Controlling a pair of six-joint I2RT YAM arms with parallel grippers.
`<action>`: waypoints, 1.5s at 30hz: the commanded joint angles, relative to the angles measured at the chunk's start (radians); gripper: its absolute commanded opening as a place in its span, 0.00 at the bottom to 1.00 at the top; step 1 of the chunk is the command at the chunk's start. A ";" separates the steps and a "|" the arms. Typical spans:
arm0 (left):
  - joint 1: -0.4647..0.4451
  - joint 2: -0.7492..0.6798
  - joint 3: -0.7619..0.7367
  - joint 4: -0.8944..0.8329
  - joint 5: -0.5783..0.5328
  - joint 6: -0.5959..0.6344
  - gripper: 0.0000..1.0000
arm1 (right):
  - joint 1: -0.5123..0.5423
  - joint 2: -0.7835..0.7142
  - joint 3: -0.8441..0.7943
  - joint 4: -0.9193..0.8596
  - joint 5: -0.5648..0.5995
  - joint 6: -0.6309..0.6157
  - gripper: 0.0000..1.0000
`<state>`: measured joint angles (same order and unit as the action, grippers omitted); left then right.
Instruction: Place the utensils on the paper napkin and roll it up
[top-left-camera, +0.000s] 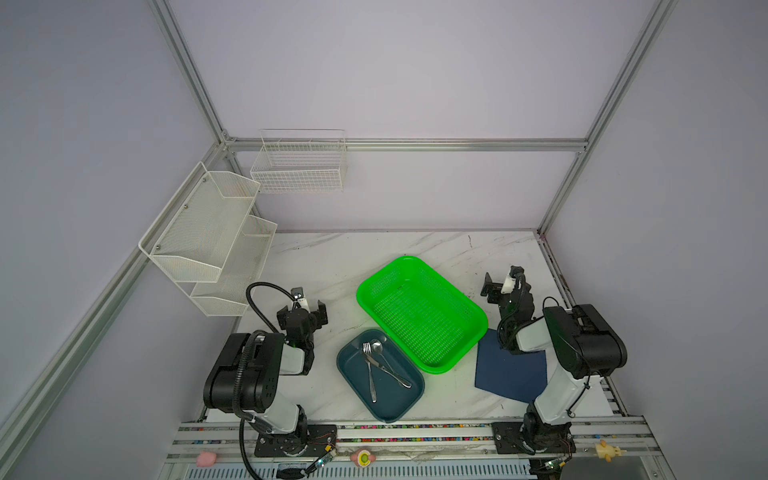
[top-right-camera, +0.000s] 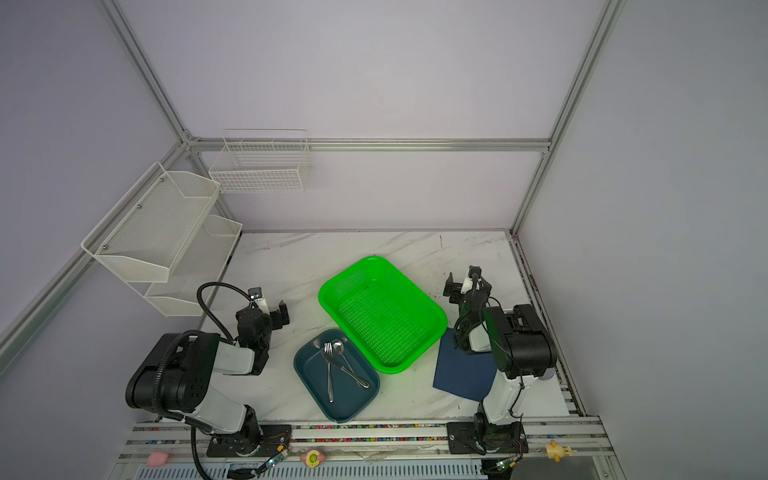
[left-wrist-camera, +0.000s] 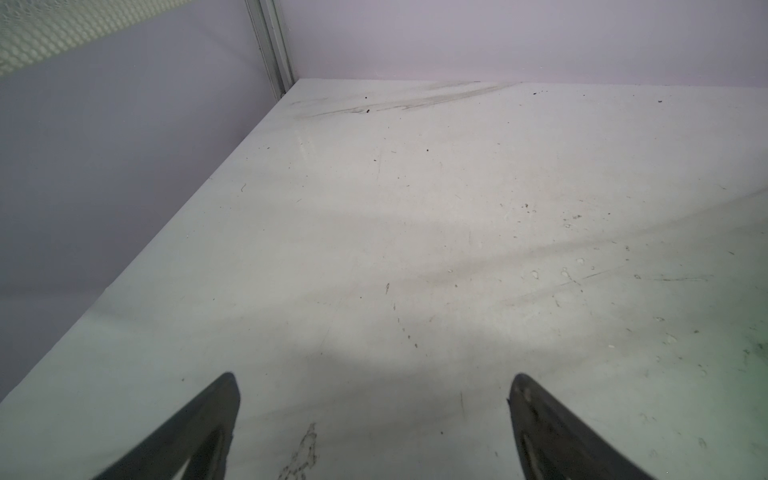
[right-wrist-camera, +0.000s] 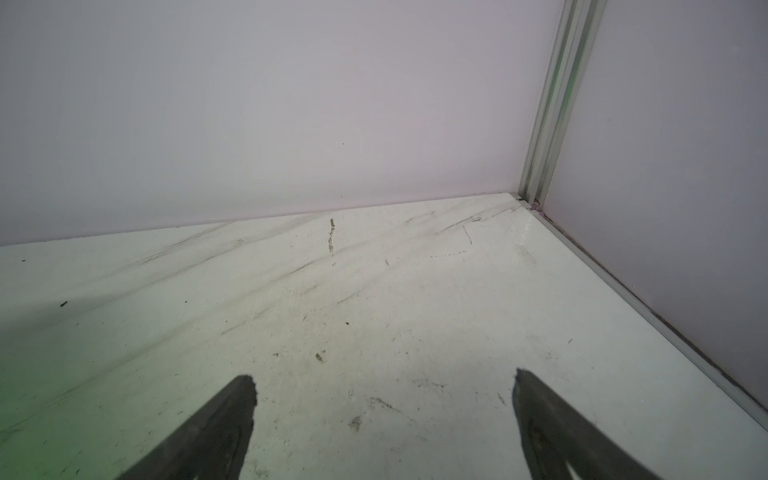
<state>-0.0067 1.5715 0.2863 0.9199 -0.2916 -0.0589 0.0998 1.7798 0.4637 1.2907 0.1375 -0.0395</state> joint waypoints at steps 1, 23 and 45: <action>0.007 -0.001 0.076 0.059 0.000 0.013 0.99 | -0.007 0.004 0.009 0.040 0.004 -0.019 0.97; 0.005 -0.737 0.246 -0.807 0.129 -0.457 1.00 | -0.007 -0.462 0.322 -1.170 0.106 0.483 0.97; -0.106 -0.971 0.198 -1.210 0.827 -0.647 1.00 | -0.001 -0.904 0.156 -1.719 -0.681 0.544 0.92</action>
<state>-0.0814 0.6117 0.4622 -0.2653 0.4725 -0.6926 0.0944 0.8719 0.6575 -0.3553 -0.4732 0.5079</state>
